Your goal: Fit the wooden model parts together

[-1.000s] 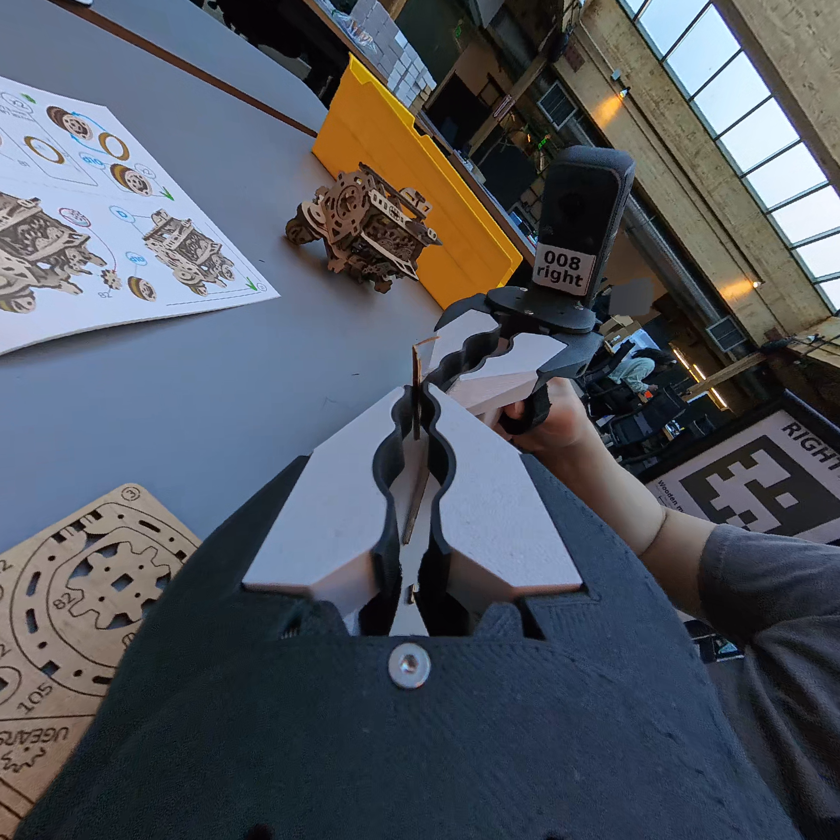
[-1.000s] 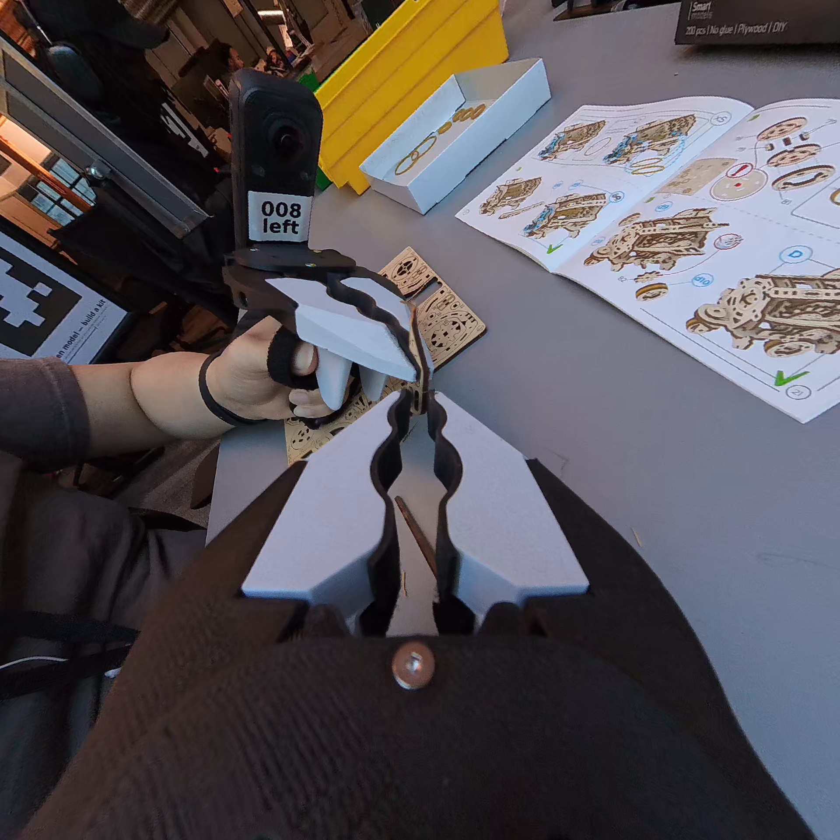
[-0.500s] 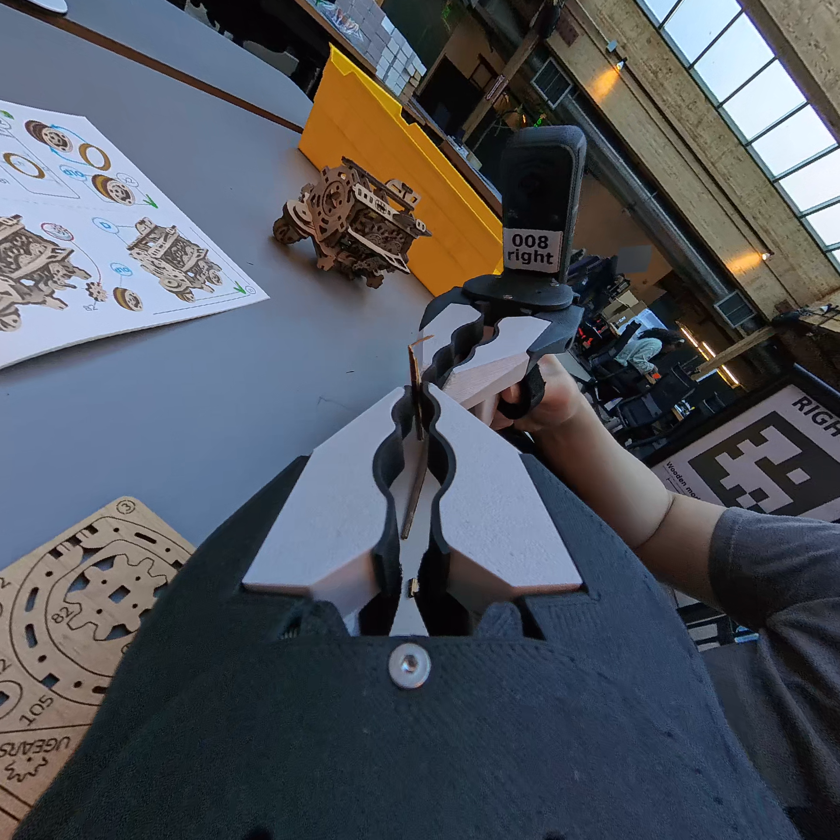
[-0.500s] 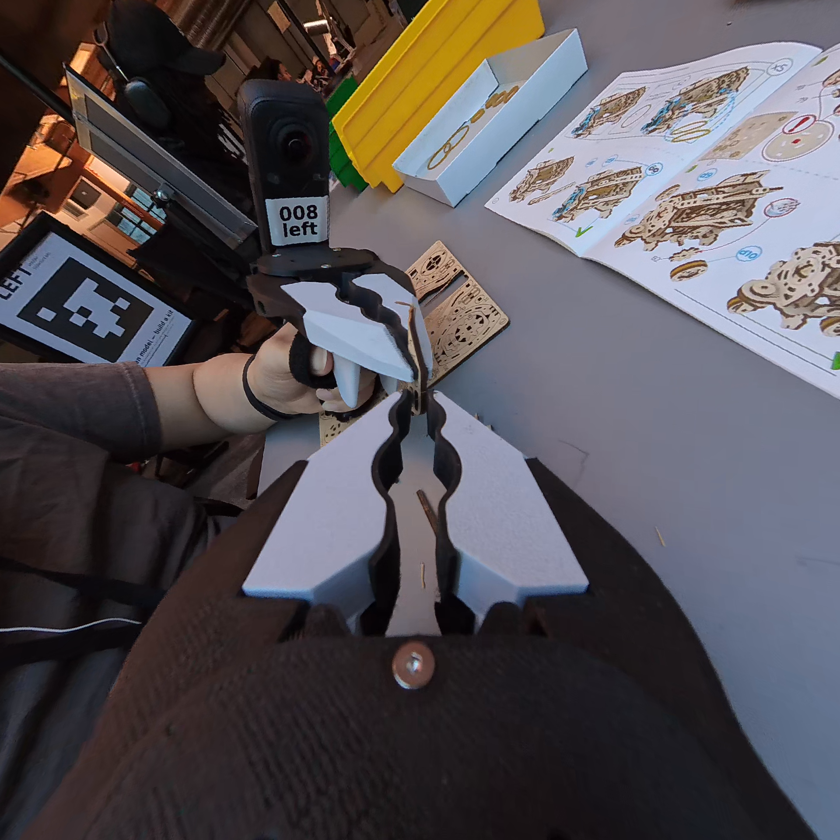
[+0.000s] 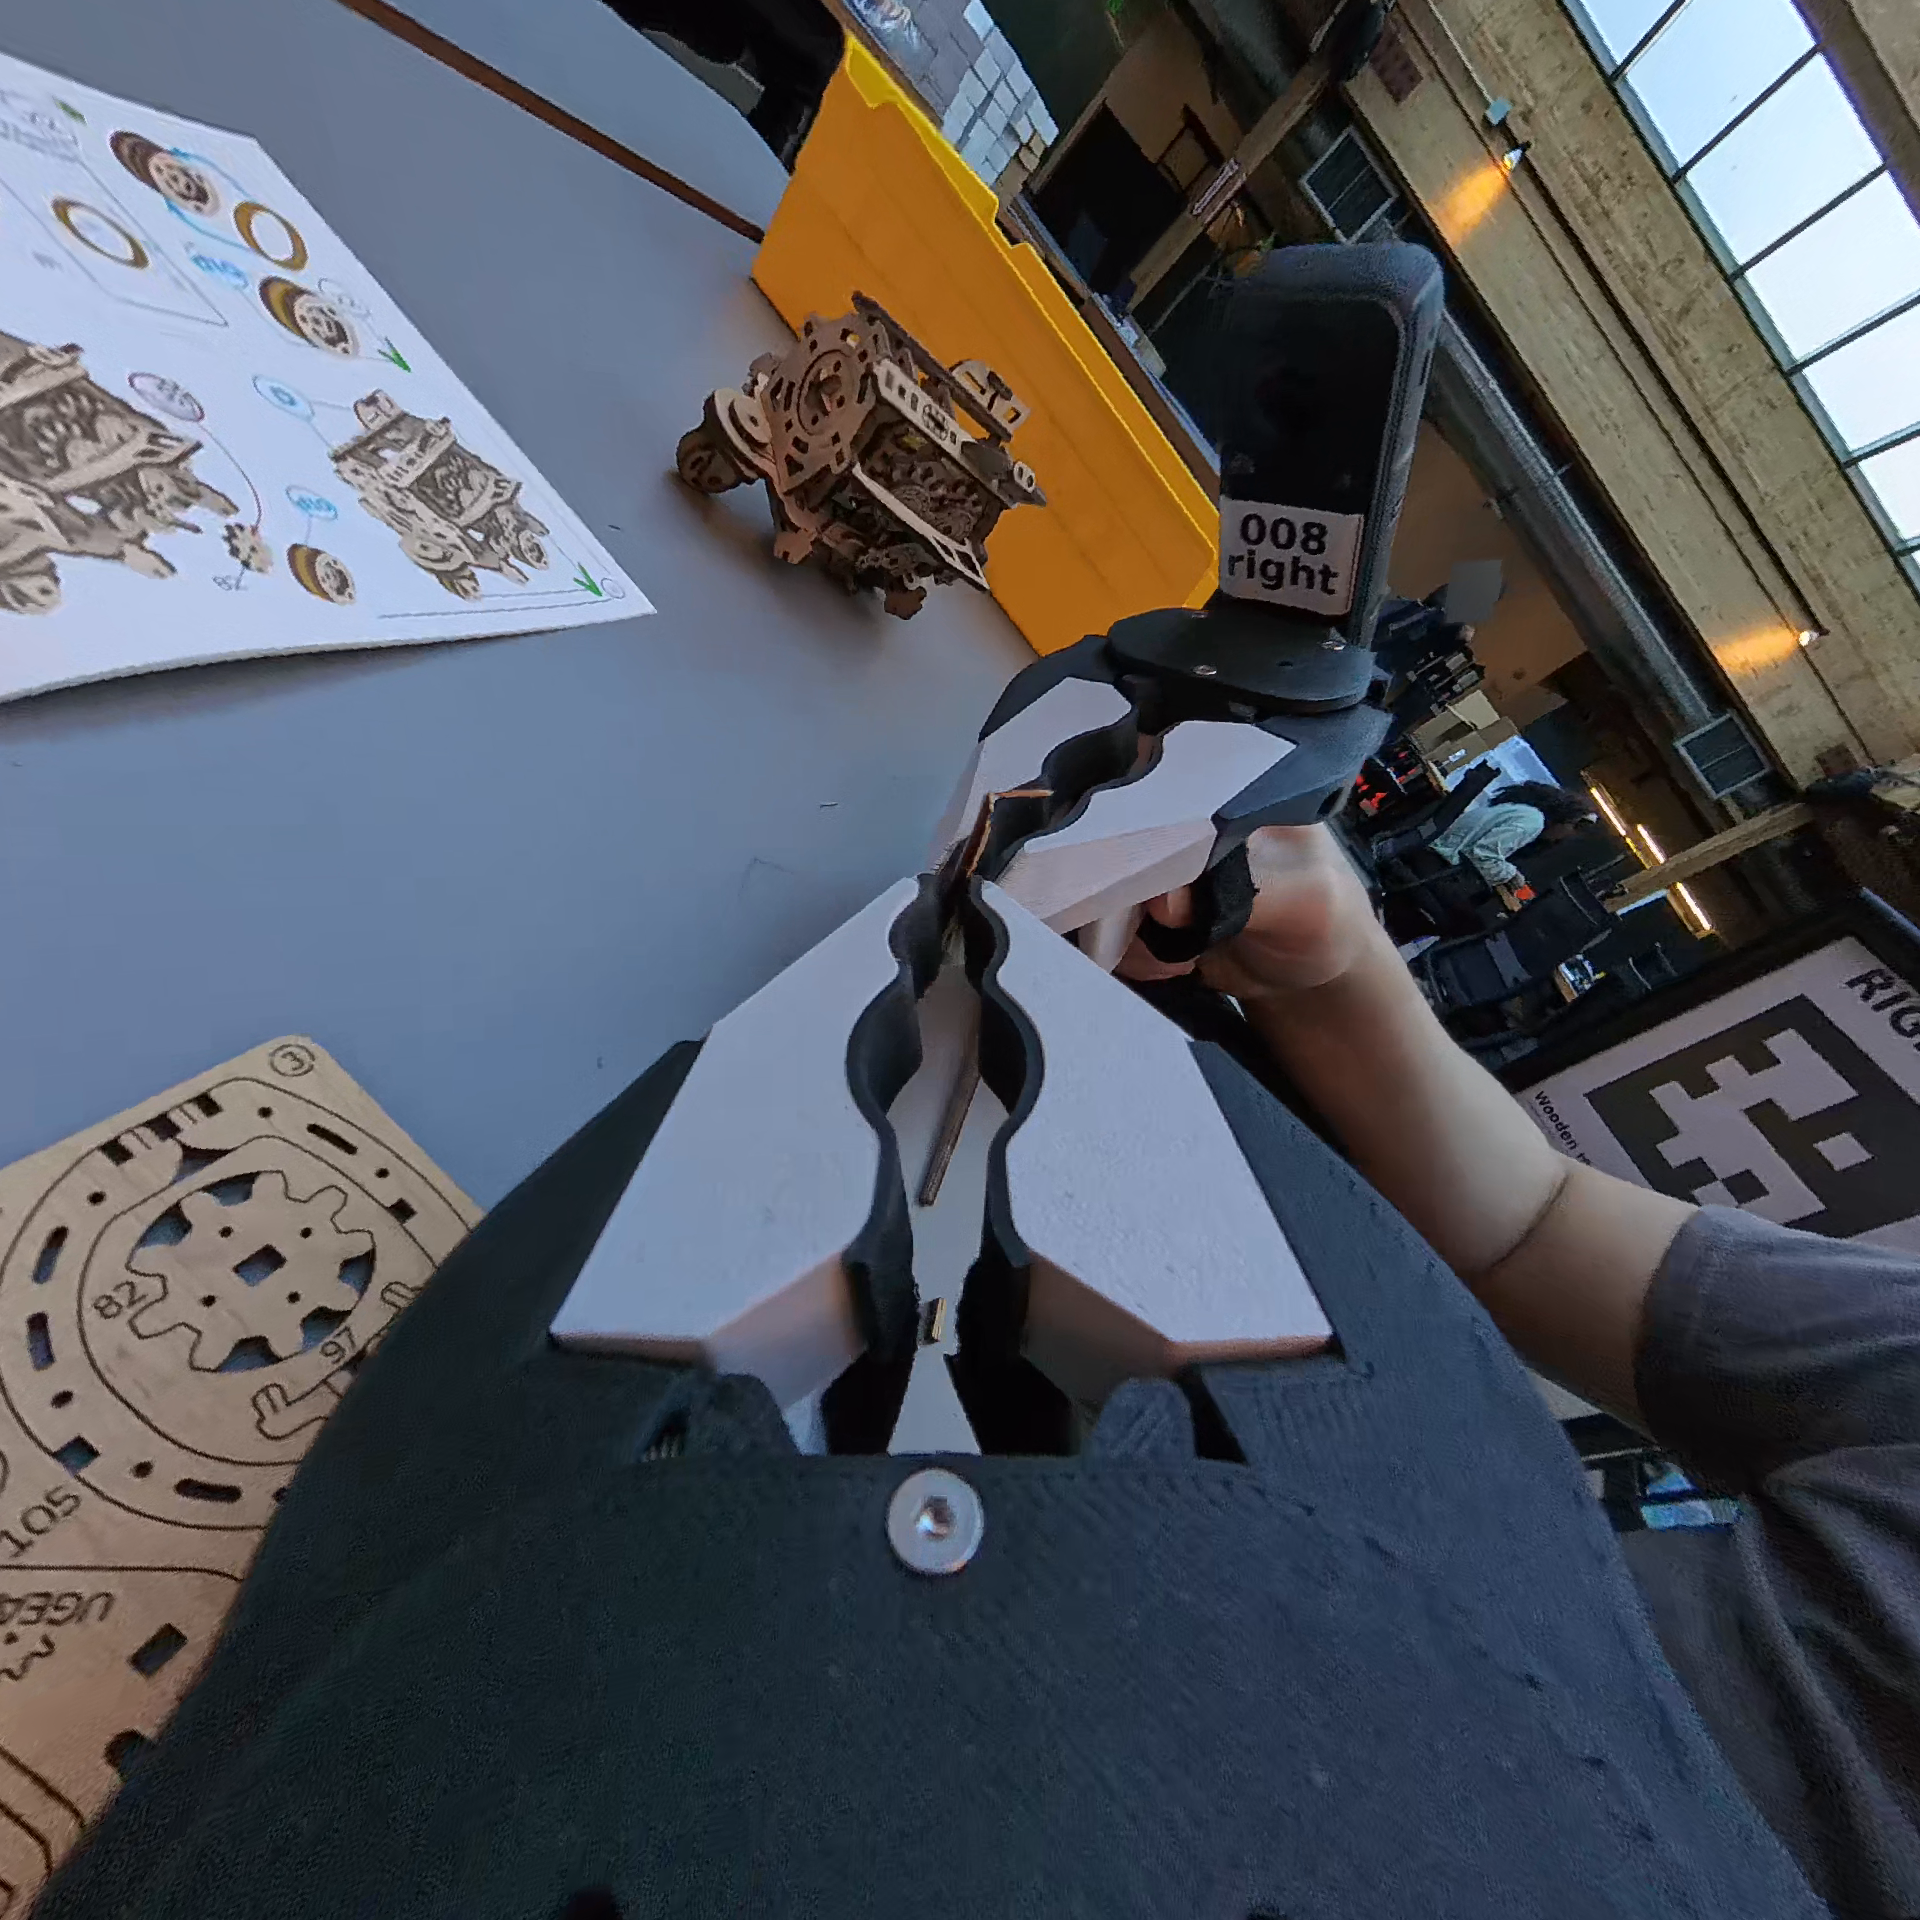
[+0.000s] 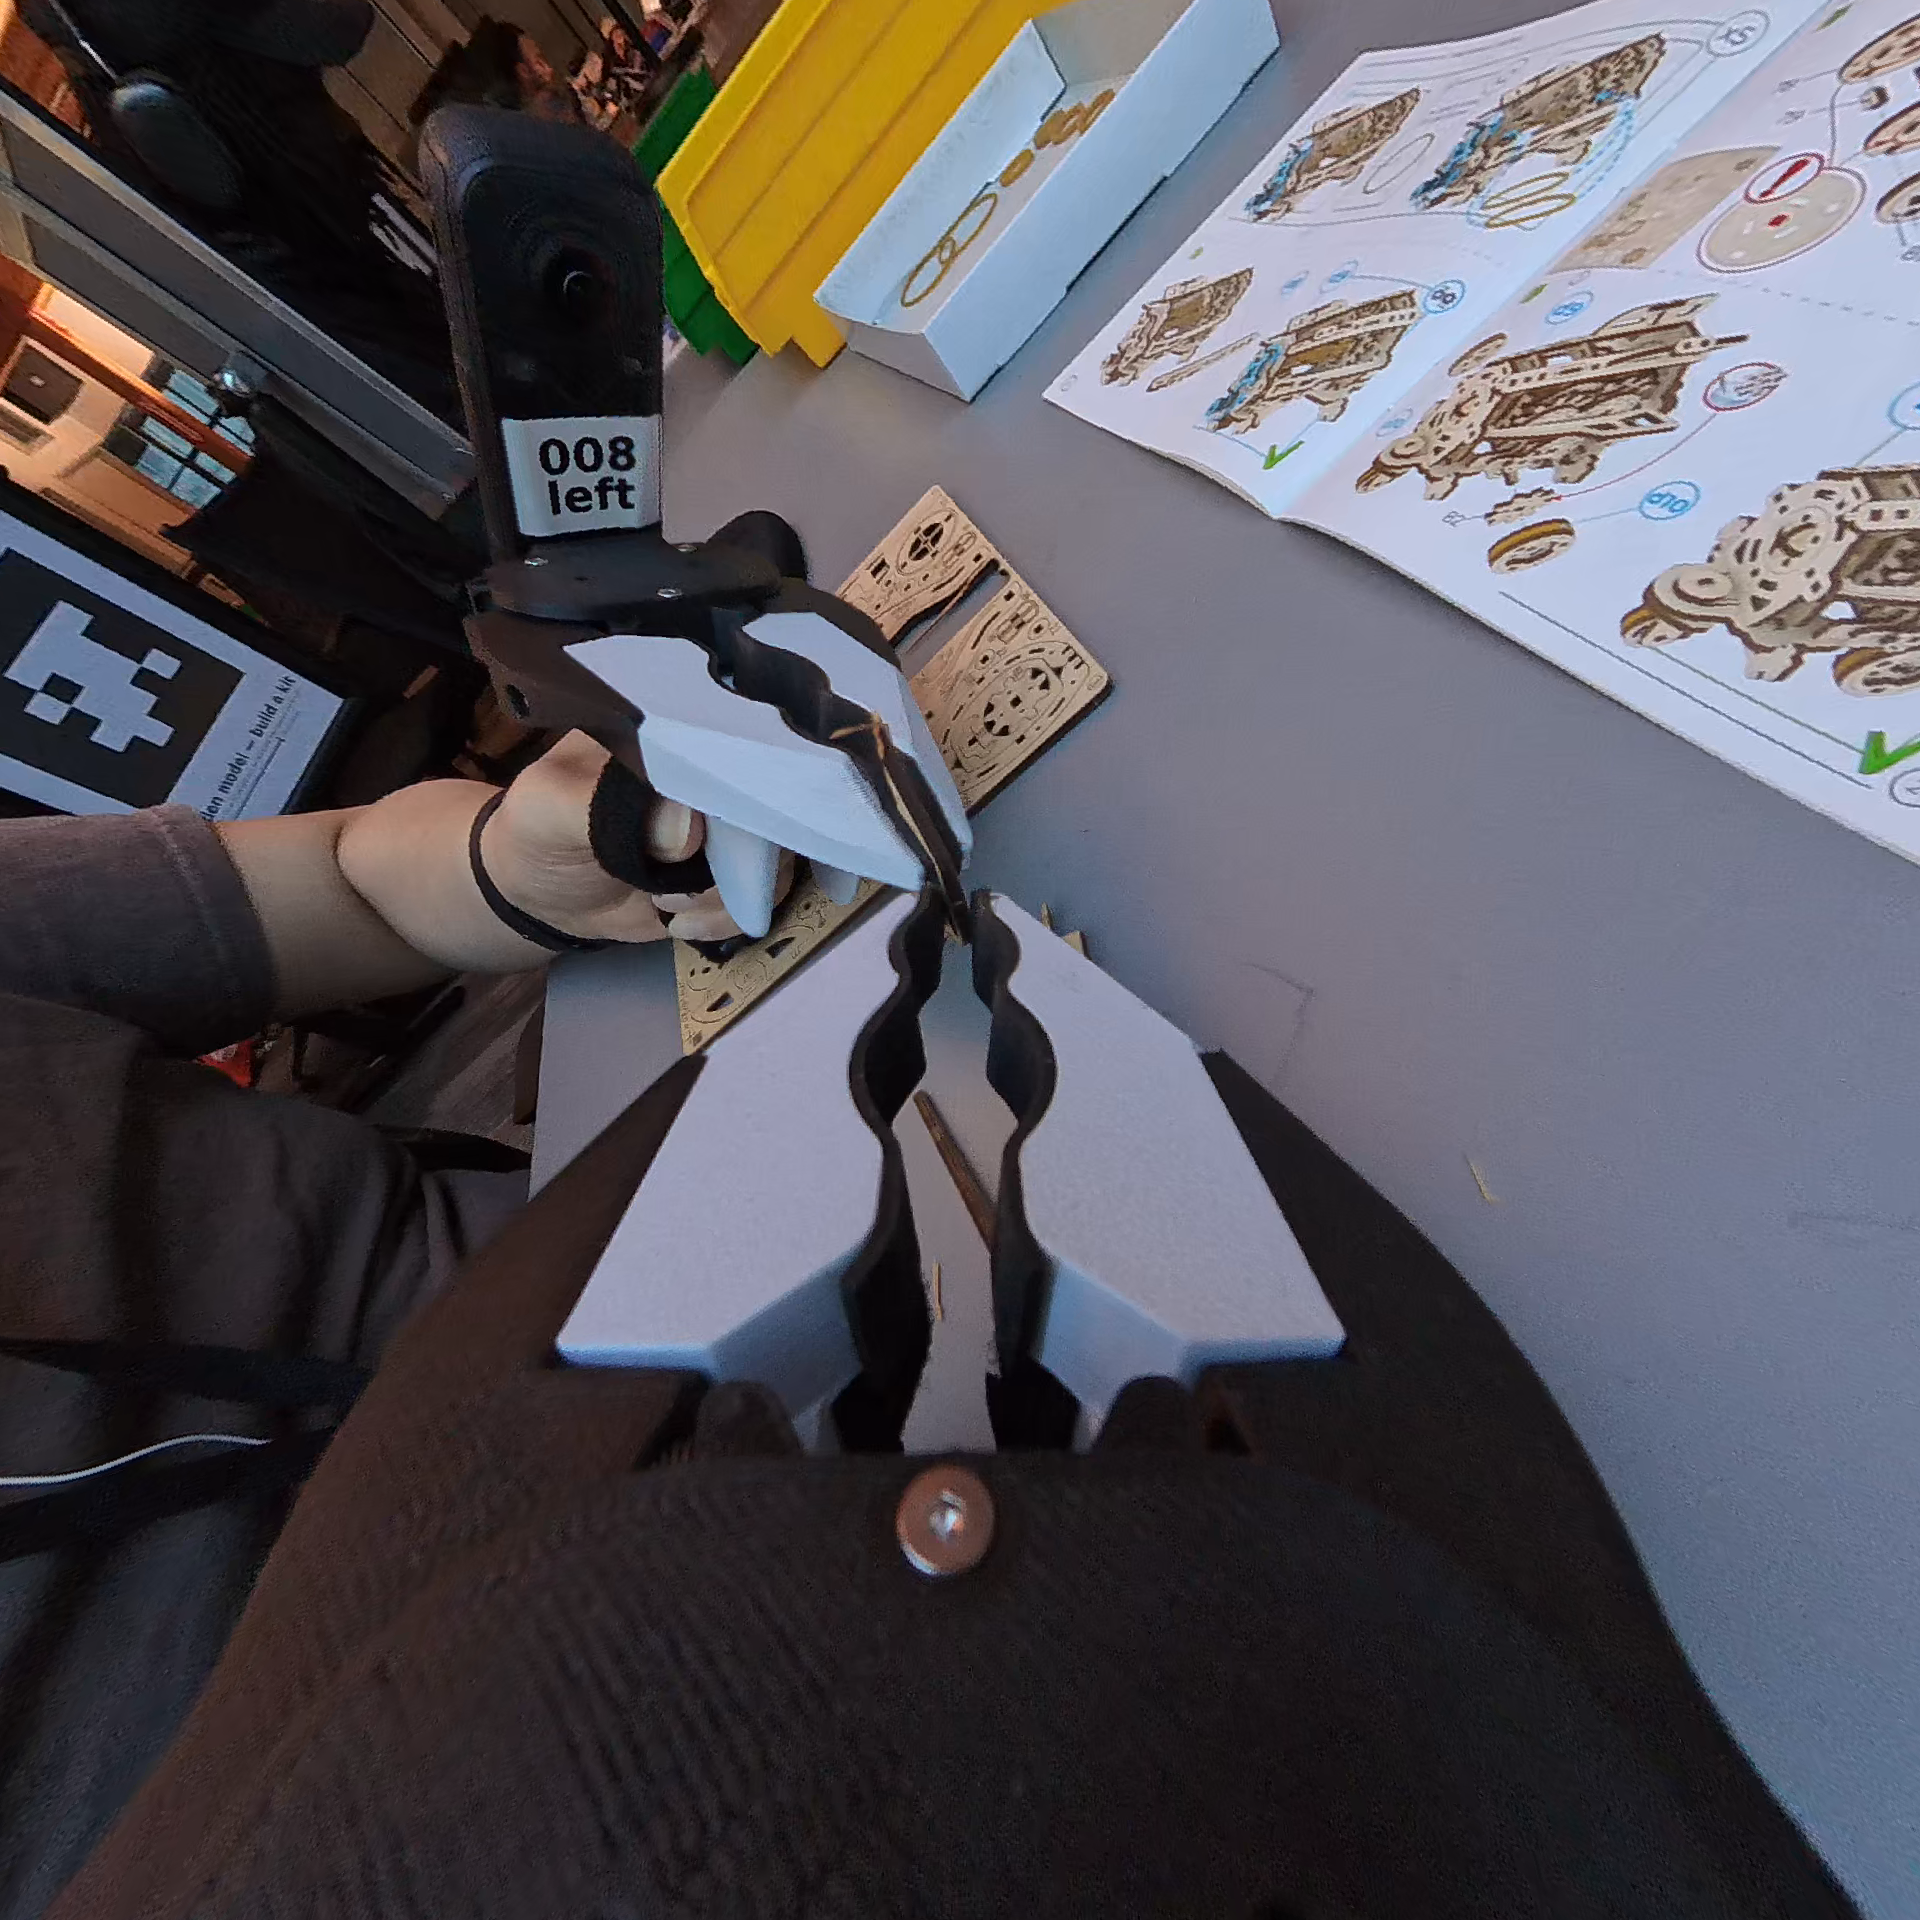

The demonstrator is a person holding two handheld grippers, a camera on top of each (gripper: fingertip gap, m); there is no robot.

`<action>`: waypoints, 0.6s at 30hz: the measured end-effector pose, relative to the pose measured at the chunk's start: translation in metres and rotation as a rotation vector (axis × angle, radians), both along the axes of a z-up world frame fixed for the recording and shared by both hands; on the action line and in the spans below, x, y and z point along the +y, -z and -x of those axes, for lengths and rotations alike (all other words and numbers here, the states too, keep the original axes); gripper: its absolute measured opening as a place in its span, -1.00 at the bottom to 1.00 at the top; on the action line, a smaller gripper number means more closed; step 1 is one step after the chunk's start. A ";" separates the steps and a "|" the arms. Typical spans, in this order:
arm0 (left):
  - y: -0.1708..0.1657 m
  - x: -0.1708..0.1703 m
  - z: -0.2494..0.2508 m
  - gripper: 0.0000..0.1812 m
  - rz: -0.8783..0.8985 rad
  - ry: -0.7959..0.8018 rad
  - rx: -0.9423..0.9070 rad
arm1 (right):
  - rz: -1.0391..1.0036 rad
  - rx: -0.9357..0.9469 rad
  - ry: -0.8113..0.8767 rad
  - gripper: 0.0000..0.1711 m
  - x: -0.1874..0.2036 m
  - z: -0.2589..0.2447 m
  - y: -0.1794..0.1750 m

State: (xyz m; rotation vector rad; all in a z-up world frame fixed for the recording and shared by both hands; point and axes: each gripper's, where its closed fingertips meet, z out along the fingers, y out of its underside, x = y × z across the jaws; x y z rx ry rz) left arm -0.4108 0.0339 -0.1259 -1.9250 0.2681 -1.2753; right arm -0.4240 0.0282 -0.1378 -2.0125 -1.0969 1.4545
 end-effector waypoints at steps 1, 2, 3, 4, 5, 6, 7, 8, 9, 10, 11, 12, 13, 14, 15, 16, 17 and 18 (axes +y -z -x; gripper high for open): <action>0.002 0.001 0.000 -0.98 0.019 -0.002 -0.002 | -0.001 -0.015 0.008 -0.97 0.001 0.000 0.003; 0.005 0.002 0.001 -0.98 0.032 -0.007 0.005 | -0.004 -0.033 0.014 -0.97 0.002 0.000 0.005; 0.007 0.002 0.001 -0.98 0.041 -0.014 0.016 | -0.004 -0.046 0.019 -0.96 0.002 0.001 0.008; 0.009 0.003 0.001 -0.98 0.050 -0.019 0.025 | -0.005 -0.060 0.024 -0.96 0.003 0.001 0.010; 0.011 0.004 0.002 -0.98 0.063 -0.024 0.029 | -0.010 -0.070 0.030 -0.96 0.004 0.001 0.012; 0.013 0.005 0.002 -0.98 0.079 -0.027 0.032 | -0.012 -0.085 0.036 -0.96 0.005 0.001 0.014; 0.016 0.006 0.002 -0.98 0.094 -0.030 0.036 | -0.011 -0.100 0.043 -0.96 0.005 0.001 0.017; 0.017 0.006 0.003 -0.98 0.103 -0.036 0.044 | -0.017 -0.111 0.049 -0.96 0.006 0.002 0.018; 0.019 0.007 0.003 -0.98 0.107 -0.042 0.055 | -0.023 -0.125 0.054 -0.96 0.007 0.002 0.020; 0.020 0.008 0.003 -0.98 0.111 -0.047 0.063 | -0.026 -0.134 0.062 -0.95 0.007 0.002 0.021; 0.021 0.008 0.004 -0.98 0.114 -0.052 0.068 | -0.034 -0.142 0.069 -0.95 0.008 0.002 0.022; 0.022 0.009 0.004 -0.98 0.118 -0.055 0.072 | -0.038 -0.150 0.075 -0.95 0.009 0.002 0.023; 0.022 0.009 0.004 -0.98 0.121 -0.058 0.073 | -0.044 -0.156 0.082 -0.95 0.009 0.002 0.024; 0.022 0.009 0.005 -0.98 0.119 -0.058 0.068 | -0.058 -0.154 0.082 -0.95 0.009 0.002 0.023; 0.020 0.009 0.005 -0.98 0.113 -0.055 0.057 | -0.070 -0.139 0.076 -0.95 0.008 0.003 0.021; 0.018 0.009 0.005 -0.99 0.108 -0.054 0.043 | -0.066 -0.121 0.077 -0.95 0.008 0.002 0.018; 0.016 0.009 0.005 -0.99 0.107 -0.053 0.023 | -0.074 -0.100 0.071 -0.94 0.007 0.002 0.015; 0.015 0.009 0.005 -0.99 0.110 -0.046 0.000 | -0.073 -0.085 0.073 -0.95 0.007 0.002 0.012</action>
